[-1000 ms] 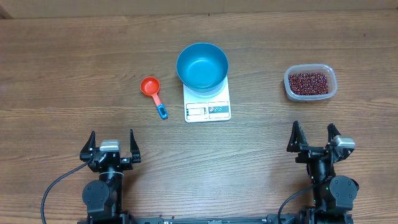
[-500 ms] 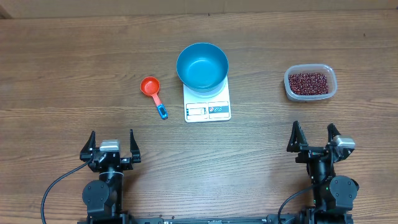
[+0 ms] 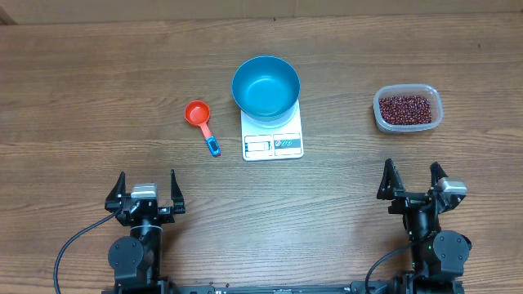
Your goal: Scoop item into bowl and weigh 150g on scale
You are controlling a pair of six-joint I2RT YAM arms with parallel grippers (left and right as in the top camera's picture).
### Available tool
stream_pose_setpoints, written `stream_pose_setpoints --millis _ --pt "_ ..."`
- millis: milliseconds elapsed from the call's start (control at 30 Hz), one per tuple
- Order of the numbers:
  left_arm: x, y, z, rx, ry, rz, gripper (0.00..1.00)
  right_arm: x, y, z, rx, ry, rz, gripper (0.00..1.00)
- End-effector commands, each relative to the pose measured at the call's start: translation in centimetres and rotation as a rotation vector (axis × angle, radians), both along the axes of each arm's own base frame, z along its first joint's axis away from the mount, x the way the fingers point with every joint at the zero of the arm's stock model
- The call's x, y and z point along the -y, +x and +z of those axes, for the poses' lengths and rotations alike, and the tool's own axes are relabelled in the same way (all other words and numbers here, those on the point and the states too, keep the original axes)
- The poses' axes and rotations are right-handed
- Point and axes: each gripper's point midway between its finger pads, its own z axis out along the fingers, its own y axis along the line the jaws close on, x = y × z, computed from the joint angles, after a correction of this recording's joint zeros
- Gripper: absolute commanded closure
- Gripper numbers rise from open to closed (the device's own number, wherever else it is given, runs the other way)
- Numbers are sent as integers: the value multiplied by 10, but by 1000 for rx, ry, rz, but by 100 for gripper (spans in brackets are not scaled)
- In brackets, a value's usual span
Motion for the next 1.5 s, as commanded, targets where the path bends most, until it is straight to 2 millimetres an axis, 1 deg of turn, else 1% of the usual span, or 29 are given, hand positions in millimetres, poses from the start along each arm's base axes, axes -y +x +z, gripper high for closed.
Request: stream_pose_setpoints --millis 0,433,767,833,967,1033,1267,1467 --pt "-2 -1 0 3 19 10 0 0 0 -2 1 4 -4 0" --pt "-2 -1 0 3 18 8 1 -1 0 -2 1 4 1 0" --pt "-2 0 -1 4 -31 12 0 -1 0 -3 0 4 1 0" --pt "-2 0 -2 -4 -50 13 0 -1 0 -3 0 4 0 0" --pt "-2 -2 -8 -77 -72 18 0 -1 0 -2 1 4 1 0" --pt "-2 -3 -7 -107 -75 21 0 -1 0 -3 0 4 1 0" --pt "-6 5 14 -173 -75 40 0 -1 0 -3 0 4 0 0" --pt "-9 26 45 -236 -76 46 0 -1 0 -3 0 3 0 0"
